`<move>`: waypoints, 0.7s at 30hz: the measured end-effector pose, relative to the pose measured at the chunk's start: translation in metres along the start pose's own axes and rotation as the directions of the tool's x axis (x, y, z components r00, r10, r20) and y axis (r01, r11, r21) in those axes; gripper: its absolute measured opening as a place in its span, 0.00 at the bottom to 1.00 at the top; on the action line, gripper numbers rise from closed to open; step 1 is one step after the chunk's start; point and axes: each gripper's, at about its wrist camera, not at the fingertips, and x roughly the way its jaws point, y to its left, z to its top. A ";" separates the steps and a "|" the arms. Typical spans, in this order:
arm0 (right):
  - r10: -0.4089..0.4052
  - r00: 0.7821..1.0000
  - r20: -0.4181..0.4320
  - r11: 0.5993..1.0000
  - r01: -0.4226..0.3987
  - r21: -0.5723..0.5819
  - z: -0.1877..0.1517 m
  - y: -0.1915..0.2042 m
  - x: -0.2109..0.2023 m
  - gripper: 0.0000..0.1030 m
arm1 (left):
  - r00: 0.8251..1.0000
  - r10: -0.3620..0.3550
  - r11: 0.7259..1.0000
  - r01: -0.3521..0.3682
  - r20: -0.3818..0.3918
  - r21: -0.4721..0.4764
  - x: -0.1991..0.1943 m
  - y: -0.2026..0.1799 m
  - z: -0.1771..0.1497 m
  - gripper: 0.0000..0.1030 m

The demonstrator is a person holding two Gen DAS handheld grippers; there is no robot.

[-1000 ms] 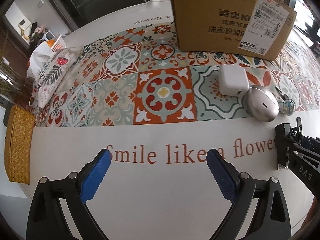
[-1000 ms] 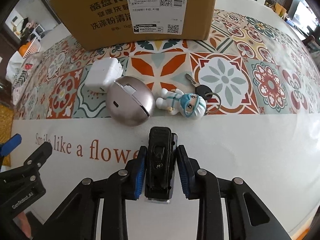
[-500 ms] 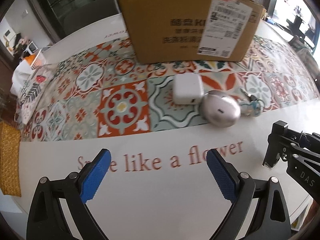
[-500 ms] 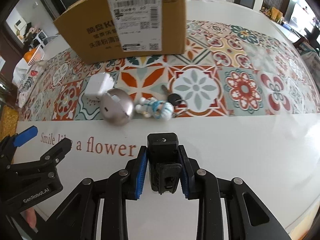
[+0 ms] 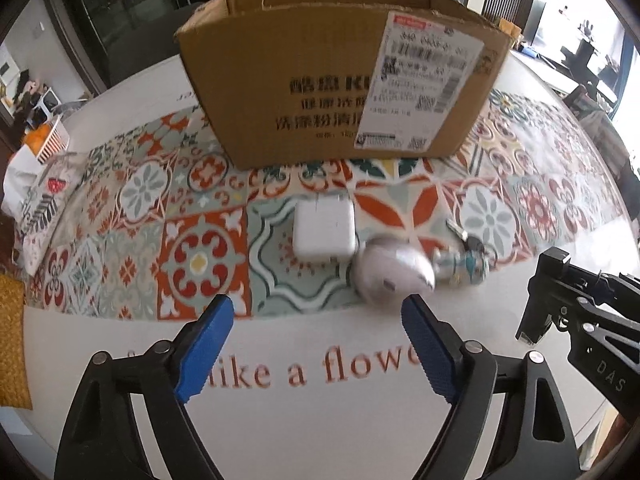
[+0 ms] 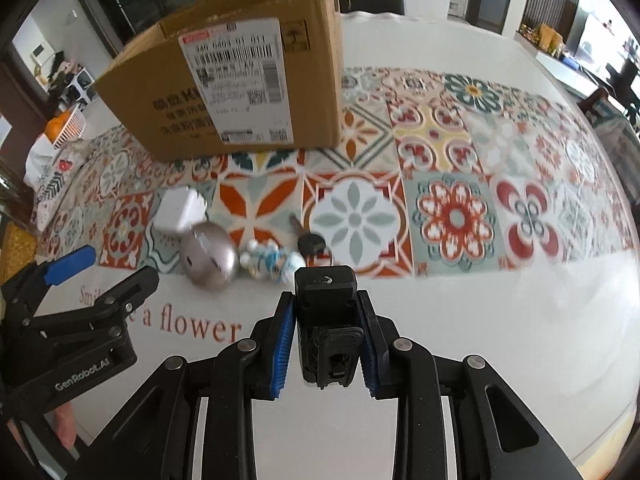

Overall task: Organize rigid objects
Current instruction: 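Grasp the white square charger with the left tool while the right tool holds the power bank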

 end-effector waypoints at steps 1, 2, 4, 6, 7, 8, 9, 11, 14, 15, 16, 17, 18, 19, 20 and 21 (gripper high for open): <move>-0.002 1.000 0.001 1.000 0.002 -0.004 0.005 0.000 0.001 0.29 | 1.000 0.006 1.000 -0.006 0.004 -0.001 0.001 0.000 0.006 0.81; -0.004 1.000 0.001 1.000 0.004 -0.007 0.010 -0.001 0.003 0.29 | 1.000 0.011 1.000 -0.011 0.011 0.000 0.002 0.000 0.011 0.81; -0.004 1.000 0.000 1.000 0.004 -0.014 0.018 -0.001 0.007 0.29 | 0.999 0.026 1.000 -0.026 0.019 0.004 0.006 0.000 0.022 0.79; -0.006 1.000 0.001 1.000 0.006 -0.024 0.026 -0.002 0.011 0.29 | 1.000 0.023 1.000 -0.023 0.013 0.007 0.012 0.000 0.032 0.76; -0.007 1.000 -0.002 1.000 0.007 -0.028 0.030 -0.003 0.014 0.29 | 1.000 0.022 1.000 -0.022 0.002 0.006 0.016 0.000 0.036 0.73; -0.005 1.000 -0.005 0.999 0.005 -0.032 0.034 -0.003 0.017 0.29 | 1.000 0.019 1.000 -0.019 -0.007 0.005 0.019 0.000 0.039 0.71; -0.004 1.000 -0.007 1.000 0.004 -0.031 0.037 -0.004 0.020 0.29 | 1.000 0.017 1.000 -0.017 -0.014 0.003 0.023 -0.001 0.043 0.71; -0.006 1.000 -0.012 0.999 0.005 -0.035 0.043 -0.005 0.025 0.29 | 0.999 0.018 1.000 -0.018 -0.037 0.001 0.032 -0.001 0.047 0.67; -0.004 1.000 -0.020 0.999 0.003 -0.036 0.049 -0.006 0.031 0.29 | 0.997 -0.001 1.000 0.000 -0.072 -0.012 0.046 -0.001 0.051 0.61; -0.007 1.000 -0.024 0.999 0.006 -0.037 0.050 -0.006 0.034 0.29 | 0.997 -0.003 1.000 0.002 -0.081 -0.014 0.049 -0.002 0.052 0.60; -0.008 1.000 -0.027 0.999 0.007 -0.038 0.051 -0.007 0.036 0.29 | 0.996 -0.002 1.000 0.001 -0.091 -0.014 0.054 -0.002 0.053 0.58; -0.008 1.000 -0.030 0.999 0.007 -0.040 0.052 -0.007 0.038 0.29 | 0.995 -0.002 1.000 0.001 -0.096 -0.012 0.058 -0.002 0.053 0.56; -0.009 0.999 -0.034 0.999 0.008 -0.041 0.053 -0.007 0.041 0.29 | 0.995 -0.003 1.000 0.002 -0.101 -0.010 0.061 -0.002 0.054 0.56; -0.008 0.999 -0.038 0.999 0.006 -0.041 0.054 -0.007 0.043 0.29 | 0.994 -0.001 1.000 0.000 -0.105 -0.010 0.064 -0.002 0.055 0.56; -0.006 0.999 -0.042 0.999 0.004 -0.040 0.054 -0.008 0.045 0.29 | 0.994 0.003 1.000 -0.004 -0.107 -0.008 0.066 -0.003 0.056 0.54; -0.004 0.999 -0.048 0.999 0.002 -0.039 0.055 -0.008 0.047 0.29 | 0.994 0.003 1.000 -0.004 -0.110 -0.009 0.068 -0.002 0.056 0.53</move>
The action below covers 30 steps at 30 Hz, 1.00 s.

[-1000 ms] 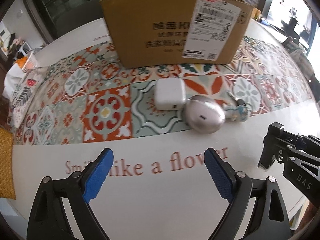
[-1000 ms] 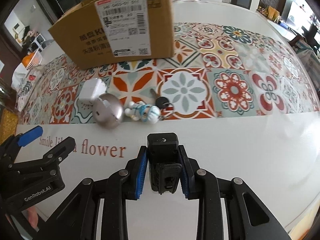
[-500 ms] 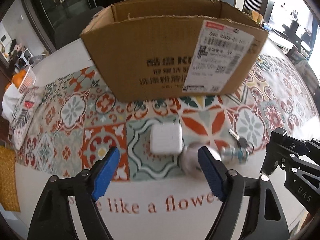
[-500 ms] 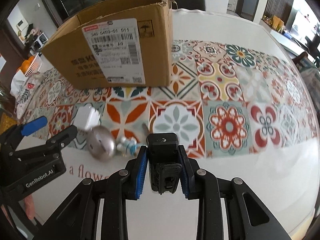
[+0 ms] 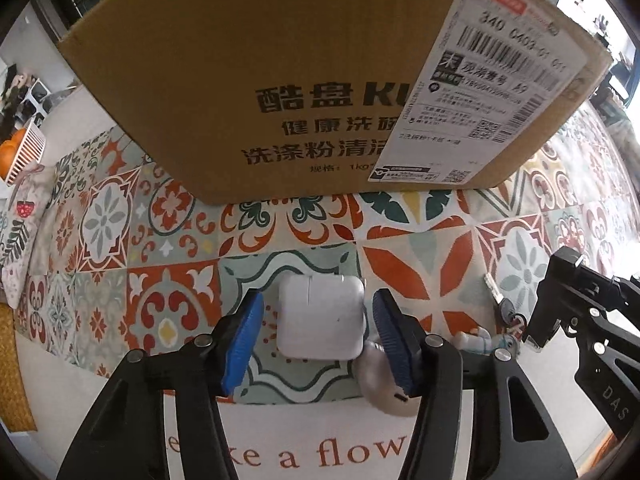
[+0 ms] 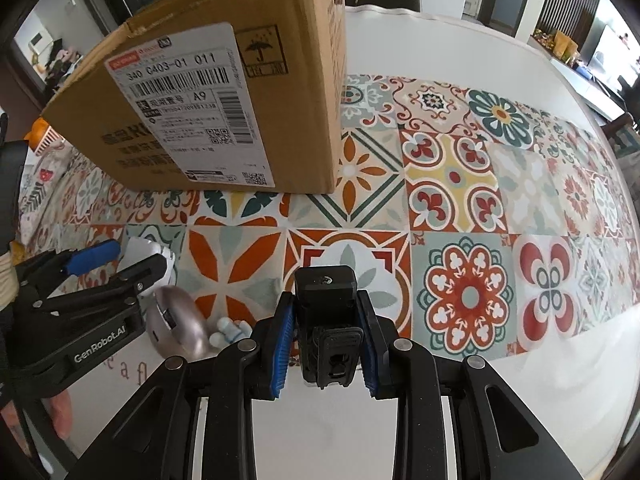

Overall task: Organize rigid objects
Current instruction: 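Grasp the white square charger with the left tool while the right tool holds the power bank, then carry the power bank and white charger over the cardboard box with both tools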

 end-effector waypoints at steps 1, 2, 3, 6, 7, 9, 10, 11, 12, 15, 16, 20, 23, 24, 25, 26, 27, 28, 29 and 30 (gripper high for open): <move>0.001 1.000 -0.004 1.000 -0.001 0.000 0.000 0.000 0.002 0.29 | 1.000 -0.003 1.000 0.003 -0.007 -0.003 0.003 0.001 0.001 0.50; 0.000 1.000 -0.005 1.000 0.000 -0.002 0.001 0.000 0.003 0.29 | 1.000 -0.009 1.000 0.009 -0.012 -0.006 0.005 0.001 0.001 0.47; 0.000 1.000 -0.006 1.000 0.000 -0.003 0.002 0.001 0.004 0.29 | 1.000 -0.016 1.000 0.016 -0.015 -0.009 0.007 0.002 0.002 0.46; 0.001 1.000 -0.003 1.000 -0.001 0.000 0.004 0.002 0.006 0.29 | 0.999 -0.024 1.000 0.024 -0.029 -0.018 0.014 0.004 0.003 0.45; 0.000 1.000 -0.004 1.000 0.000 -0.001 0.005 0.002 0.007 0.29 | 0.999 -0.027 1.000 0.026 -0.027 -0.017 0.015 0.004 0.003 0.45; 0.000 1.000 -0.003 1.000 0.000 -0.001 0.006 0.001 0.008 0.29 | 0.999 -0.037 0.999 0.037 -0.020 -0.023 0.016 0.005 0.001 0.44; 0.002 1.000 0.001 1.000 -0.002 0.002 0.006 0.001 0.008 0.29 | 0.999 -0.039 0.999 0.039 -0.018 -0.022 0.016 0.007 0.001 0.44; 0.005 1.000 0.008 1.000 -0.005 0.006 0.005 0.000 0.007 0.29 | 0.999 -0.038 0.999 0.038 -0.012 -0.016 0.016 0.008 0.000 0.44; 0.006 1.000 0.010 1.000 -0.006 0.009 0.006 0.000 0.007 0.29 | 0.999 -0.032 0.999 0.032 -0.005 -0.012 0.015 0.009 -0.001 0.44; 0.009 1.000 0.029 1.000 -0.010 0.007 0.003 0.001 0.000 0.29 | 0.999 -0.029 0.999 0.030 0.036 -0.013 0.004 0.007 -0.009 0.44; 0.007 0.999 0.039 1.000 -0.007 0.006 0.002 0.002 -0.003 0.29 | 0.998 -0.027 0.999 0.028 0.051 -0.016 -0.001 0.007 -0.010 0.44; 0.011 0.997 0.075 1.000 -0.012 0.015 0.001 0.002 -0.021 0.29 | 0.995 -0.036 0.999 0.038 0.096 -0.022 -0.024 0.007 -0.016 0.44; 0.019 0.994 0.109 1.000 -0.020 0.008 0.000 0.004 -0.036 0.29 | 0.990 -0.034 0.999 0.037 0.137 -0.021 -0.044 0.008 -0.020 0.44; 0.017 0.993 0.119 1.000 -0.018 0.004 -0.001 0.007 -0.042 0.29 | 0.988 -0.035 0.999 0.039 0.148 -0.022 -0.050 0.009 -0.021 0.44; 0.018 0.992 0.126 1.000 -0.018 0.001 0.000 0.008 -0.046 0.29 | 0.987 -0.038 0.999 0.042 0.159 -0.026 -0.056 0.010 -0.021 0.44; 0.022 0.991 0.135 1.000 -0.022 -0.001 0.000 0.009 -0.050 0.29 | 0.985 -0.042 0.999 0.047 0.170 -0.027 -0.062 0.011 -0.022 0.44; 0.024 0.989 0.147 1.000 -0.024 -0.004 0.001 0.011 -0.056 0.29 | 0.983 -0.044 0.998 0.049 0.179 -0.026 -0.066 0.009 -0.021 0.44; 0.025 0.988 0.155 1.000 -0.024 -0.009 0.000 0.012 -0.060 0.29 | 0.980 -0.042 0.998 0.049 0.192 -0.027 -0.072 0.009 -0.021 0.44; 0.027 0.986 0.167 1.000 -0.025 -0.013 0.000 0.014 -0.066 0.29 | 0.978 -0.040 0.999 0.047 0.205 -0.027 -0.077 0.010 -0.020 0.44; 0.030 0.984 0.178 0.999 -0.027 -0.016 0.000 0.016 -0.071 0.29 | 0.974 -0.041 0.999 0.047 0.221 -0.026 -0.085 0.011 -0.022 0.44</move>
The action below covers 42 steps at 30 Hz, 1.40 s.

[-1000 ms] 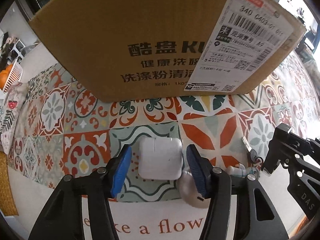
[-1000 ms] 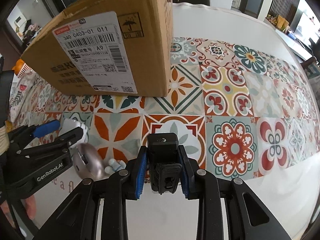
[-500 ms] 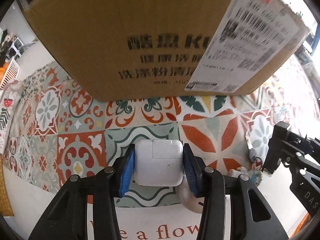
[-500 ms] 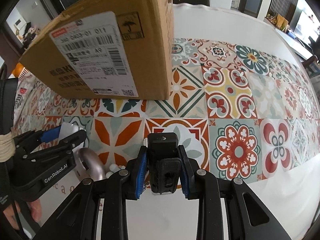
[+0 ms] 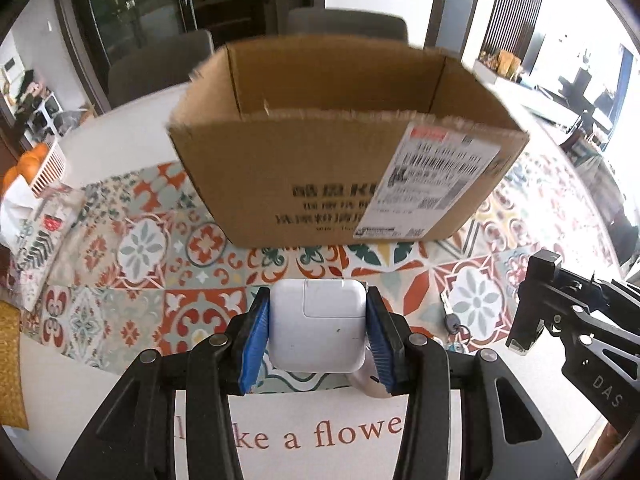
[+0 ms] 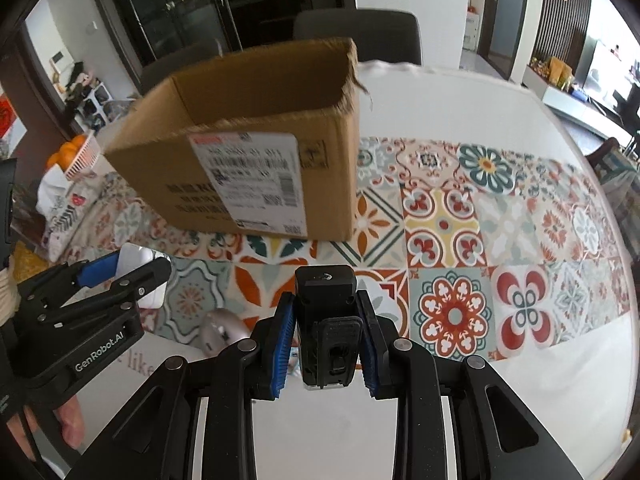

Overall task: Organize rigid objects
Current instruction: 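Carry the power bank and white charger over the cardboard box with both tools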

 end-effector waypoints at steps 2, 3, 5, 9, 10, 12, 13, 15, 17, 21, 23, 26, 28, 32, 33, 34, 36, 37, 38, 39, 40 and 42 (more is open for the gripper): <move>0.001 1.000 0.024 1.000 -0.001 -0.012 0.001 0.006 -0.012 0.29 | 1.000 -0.002 1.000 0.002 0.022 -0.005 -0.011 0.003 0.005 0.44; 0.002 0.999 0.034 1.000 -0.002 -0.016 0.002 0.007 -0.016 0.29 | 1.000 -0.002 1.000 0.003 0.029 -0.007 -0.016 0.002 0.006 0.44; 0.008 0.998 0.056 1.000 -0.006 -0.026 0.002 0.012 -0.026 0.29 | 0.999 -0.002 1.000 0.002 0.051 -0.010 -0.028 0.004 0.009 0.44; 0.014 0.994 0.107 0.999 -0.010 -0.044 0.006 0.021 -0.048 0.29 | 0.996 0.001 1.000 0.000 0.094 -0.010 -0.049 0.009 0.010 0.44; 0.015 0.993 0.118 0.999 -0.010 -0.049 0.006 0.022 -0.052 0.29 | 0.994 0.001 1.000 0.000 0.106 -0.012 -0.054 0.010 0.010 0.44; 0.021 0.989 0.143 0.998 -0.013 -0.057 0.009 0.026 -0.062 0.29 | 0.992 0.002 1.000 -0.001 0.126 -0.013 -0.064 0.013 0.012 0.44; 0.023 0.988 0.153 0.998 -0.014 -0.062 0.011 0.028 -0.066 0.29 | 0.991 0.004 1.000 -0.001 0.137 -0.016 -0.070 0.015 0.013 0.44; 0.030 0.983 0.179 0.997 -0.017 -0.070 0.015 0.033 -0.075 0.29 | 0.987 0.005 1.000 -0.002 0.161 -0.019 -0.080 0.018 0.015 0.44; 0.035 0.979 0.200 0.996 -0.019 -0.082 0.018 0.037 -0.082 0.29 | 0.983 0.005 1.000 0.000 0.186 -0.026 -0.090 0.022 0.018 0.44; 0.049 0.968 0.247 0.995 -0.025 -0.100 0.029 0.044 -0.096 0.29 | 0.973 0.010 0.999 -0.003 0.232 -0.032 -0.107 0.028 0.026 0.44; 0.052 0.963 0.264 0.994 -0.023 -0.110 0.035 0.047 -0.101 0.29 | 0.968 0.011 1.000 -0.003 0.251 -0.031 -0.113 0.030 0.031 0.44; 0.056 0.955 0.290 0.992 -0.020 -0.126 0.046 0.050 -0.107 0.29 | 0.964 0.007 0.999 0.002 0.266 -0.033 -0.118 0.032 0.040 0.44; 0.059 0.952 0.302 0.991 -0.019 -0.135 0.053 0.052 -0.109 0.29 | 0.961 -0.002 0.999 0.011 0.275 -0.033 -0.119 0.034 0.047 0.44; 0.067 0.945 0.319 0.988 -0.018 -0.153 0.068 0.055 -0.111 0.29 | 0.959 -0.008 0.999 0.017 0.285 -0.028 -0.119 0.035 0.064 0.44; 0.072 0.943 0.324 0.987 -0.021 -0.157 0.073 0.055 -0.111 0.29 | 0.957 -0.008 1.000 0.016 0.289 -0.026 -0.120 0.035 0.069 0.44; 0.075 0.942 0.327 0.987 -0.023 -0.161 0.078 0.056 -0.111 0.29 | 0.956 -0.008 1.000 0.016 0.292 -0.025 -0.120 0.035 0.073 0.44; 0.081 0.941 0.328 0.986 -0.028 -0.163 0.089 0.055 -0.109 0.29 | 0.955 -0.014 1.000 0.021 0.295 -0.023 -0.119 0.036 0.083 0.44; 0.087 0.941 0.328 0.986 -0.034 -0.164 0.095 0.054 -0.108 0.29 | 0.956 -0.015 1.000 0.023 0.294 -0.022 -0.119 0.036 0.089 0.44; 0.090 0.941 0.325 0.986 -0.038 -0.163 0.099 0.053 -0.107 0.29 | 0.956 -0.015 0.999 0.023 0.293 -0.023 -0.117 0.037 0.095 0.44; 0.098 0.942 0.320 0.986 -0.048 -0.160 0.105 0.052 -0.105 0.29 | 0.957 -0.017 0.999 0.024 0.291 -0.021 -0.117 0.037 0.099 0.44; 0.107 0.943 0.315 0.985 -0.058 -0.160 0.110 0.051 -0.102 0.29 | 0.958 -0.018 1.000 0.024 0.286 -0.019 -0.114 0.037 0.105 0.44; 0.122 0.947 0.296 0.985 -0.078 -0.156 0.121 0.049 -0.096 0.29 | 0.962 -0.018 1.000 0.023 0.271 -0.016 -0.108 0.036 0.117 0.44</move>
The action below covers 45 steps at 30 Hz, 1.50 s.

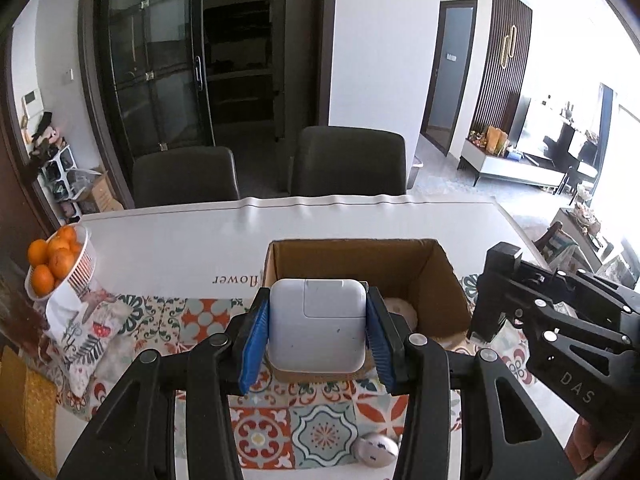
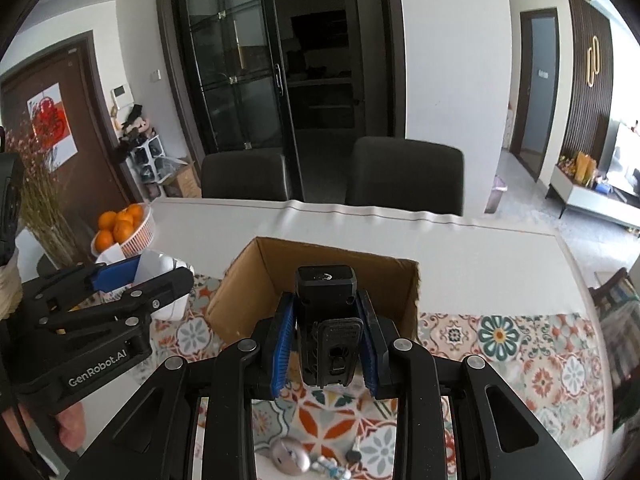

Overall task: Organize rigid objects
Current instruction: 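Carry the power bank and white charger over the cardboard box with both tools, then open both tools to drop the power bank and charger into the box, then move both tools back toward the silver speaker and figurine keychain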

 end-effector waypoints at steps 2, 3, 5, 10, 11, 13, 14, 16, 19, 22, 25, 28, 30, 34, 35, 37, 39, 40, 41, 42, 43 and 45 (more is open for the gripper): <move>0.017 1.000 -0.020 1.000 -0.017 0.010 0.007 -0.004 0.010 0.29 | 1.000 -0.004 1.000 0.004 -0.024 0.005 0.010 0.000 0.008 0.44; 0.025 0.999 -0.037 1.000 -0.024 0.019 0.011 -0.006 0.017 0.29 | 0.999 -0.004 1.000 0.004 -0.037 0.001 0.015 0.000 0.012 0.44; 0.040 0.997 -0.064 0.999 -0.038 0.034 0.016 -0.011 0.029 0.29 | 0.998 -0.008 1.000 0.008 -0.064 -0.002 0.027 0.001 0.018 0.44; 0.037 0.992 -0.125 0.999 -0.032 0.044 0.020 -0.019 0.055 0.29 | 0.988 -0.010 1.000 0.011 -0.155 0.005 0.060 0.000 0.026 0.44; 0.040 0.990 -0.139 0.998 -0.033 0.048 0.020 -0.020 0.060 0.29 | 0.985 -0.011 1.000 0.012 -0.171 0.009 0.065 -0.001 0.027 0.44; 0.051 0.985 -0.164 0.997 -0.041 0.066 0.018 -0.024 0.070 0.29 | 0.979 -0.010 1.000 0.013 -0.203 0.012 0.075 -0.002 0.027 0.44; 0.053 0.983 -0.176 0.997 -0.041 0.070 0.017 -0.026 0.073 0.29 | 0.976 -0.007 1.000 0.010 -0.217 0.015 0.080 -0.002 0.026 0.44; 0.050 0.979 -0.196 0.996 -0.035 0.079 0.015 -0.029 0.082 0.29 | 0.972 0.001 1.000 0.003 -0.236 0.016 0.086 -0.003 0.023 0.44; 0.044 0.975 -0.219 0.996 -0.027 0.080 0.011 -0.032 0.089 0.29 | 0.970 0.034 0.999 -0.028 -0.241 0.028 0.092 -0.003 0.022 0.50; 0.033 0.972 -0.231 0.997 -0.016 0.074 0.009 -0.033 0.095 0.29 | 0.972 0.081 0.997 -0.075 -0.220 0.035 0.089 0.000 0.023 0.59; 0.031 0.972 -0.235 0.997 -0.014 0.070 0.010 -0.032 0.097 0.30 | 0.974 0.116 0.993 -0.112 -0.194 0.032 0.081 0.005 0.020 0.67; 0.028 0.973 -0.228 0.998 -0.014 0.062 0.011 -0.029 0.095 0.52 | 0.974 0.135 0.991 -0.130 -0.180 0.035 0.075 0.010 0.019 0.71; 0.008 0.975 -0.220 0.998 0.005 0.060 0.010 -0.027 0.092 0.55 | 0.976 0.134 0.991 -0.131 -0.172 0.027 0.069 0.013 0.017 0.74; -0.021 0.978 -0.206 0.997 0.035 0.067 0.004 -0.024 0.078 0.60 | 0.980 0.132 0.991 -0.130 -0.150 0.026 0.054 0.014 0.010 0.78; -0.027 0.979 -0.201 0.996 0.043 0.072 0.003 -0.024 0.074 0.62 | 0.981 0.129 0.992 -0.127 -0.142 0.029 0.050 0.013 0.009 0.80; -0.044 0.981 -0.191 0.994 0.062 0.086 -0.003 -0.025 0.063 0.68 | 0.985 0.127 0.992 -0.124 -0.120 0.036 0.040 0.011 0.005 0.84; -0.064 0.981 -0.183 0.992 0.082 0.097 -0.008 -0.025 0.053 0.70 | 0.986 0.123 0.992 -0.119 -0.110 0.041 0.033 0.007 0.001 0.86; -0.067 0.981 -0.181 0.991 0.087 0.102 -0.011 -0.025 0.047 0.71 | 0.988 0.120 0.992 -0.116 -0.100 0.045 0.028 0.006 -0.001 0.87; -0.068 0.982 -0.178 0.991 0.088 0.105 -0.013 -0.026 0.043 0.71 | 0.988 0.122 0.992 -0.118 -0.093 0.050 0.023 0.004 -0.003 0.89; -0.076 0.982 -0.174 0.989 0.096 0.110 -0.016 -0.027 0.036 0.72 | 0.989 0.122 0.992 -0.118 -0.087 0.052 0.020 0.002 -0.005 0.90; -0.085 0.982 -0.171 0.988 0.105 0.113 -0.019 -0.027 0.031 0.74 | 0.990 0.117 0.992 -0.112 -0.080 0.055 0.016 0.000 -0.007 0.92; -0.102 0.982 -0.160 0.986 0.121 0.119 -0.025 -0.028 0.020 0.76 | 0.992 0.106 0.993 -0.102 -0.072 0.058 0.009 -0.003 -0.014 0.94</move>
